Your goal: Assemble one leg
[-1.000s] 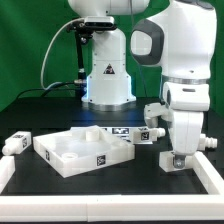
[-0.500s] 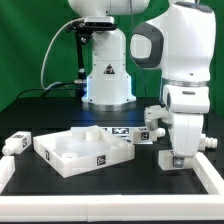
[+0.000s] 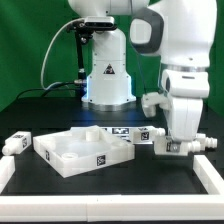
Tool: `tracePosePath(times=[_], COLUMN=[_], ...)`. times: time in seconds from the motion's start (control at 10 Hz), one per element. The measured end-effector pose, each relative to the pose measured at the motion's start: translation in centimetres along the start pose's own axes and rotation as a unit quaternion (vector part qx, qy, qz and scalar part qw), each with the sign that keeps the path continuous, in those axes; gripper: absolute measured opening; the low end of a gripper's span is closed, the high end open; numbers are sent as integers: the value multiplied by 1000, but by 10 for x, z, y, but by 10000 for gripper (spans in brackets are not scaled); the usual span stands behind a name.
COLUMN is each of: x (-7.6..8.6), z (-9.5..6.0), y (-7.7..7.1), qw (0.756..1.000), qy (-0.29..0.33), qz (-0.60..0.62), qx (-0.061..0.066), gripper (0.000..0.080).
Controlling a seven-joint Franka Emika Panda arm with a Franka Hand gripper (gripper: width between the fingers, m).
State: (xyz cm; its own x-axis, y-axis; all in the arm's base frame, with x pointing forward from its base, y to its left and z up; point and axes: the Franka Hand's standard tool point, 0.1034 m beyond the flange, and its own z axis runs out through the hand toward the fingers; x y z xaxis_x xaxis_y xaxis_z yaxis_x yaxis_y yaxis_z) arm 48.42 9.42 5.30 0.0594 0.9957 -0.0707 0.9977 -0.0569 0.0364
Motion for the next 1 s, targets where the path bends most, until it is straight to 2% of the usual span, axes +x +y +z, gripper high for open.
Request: tracePosePath(times=[0.1, 0.2, 0.7, 0.8, 1.0], x=[-14, -18, -15, -12, 11], z=[-8, -8, -4, -2, 8], y=[-5, -6, -8, -12, -39], qw=[1000, 1000, 1000, 1000, 998], qy=[-1, 0, 0, 2, 10], qz=[-7, -2, -4, 9, 63], qx=[-3, -4, 0, 1, 6], gripper=[278, 278, 281, 281, 281])
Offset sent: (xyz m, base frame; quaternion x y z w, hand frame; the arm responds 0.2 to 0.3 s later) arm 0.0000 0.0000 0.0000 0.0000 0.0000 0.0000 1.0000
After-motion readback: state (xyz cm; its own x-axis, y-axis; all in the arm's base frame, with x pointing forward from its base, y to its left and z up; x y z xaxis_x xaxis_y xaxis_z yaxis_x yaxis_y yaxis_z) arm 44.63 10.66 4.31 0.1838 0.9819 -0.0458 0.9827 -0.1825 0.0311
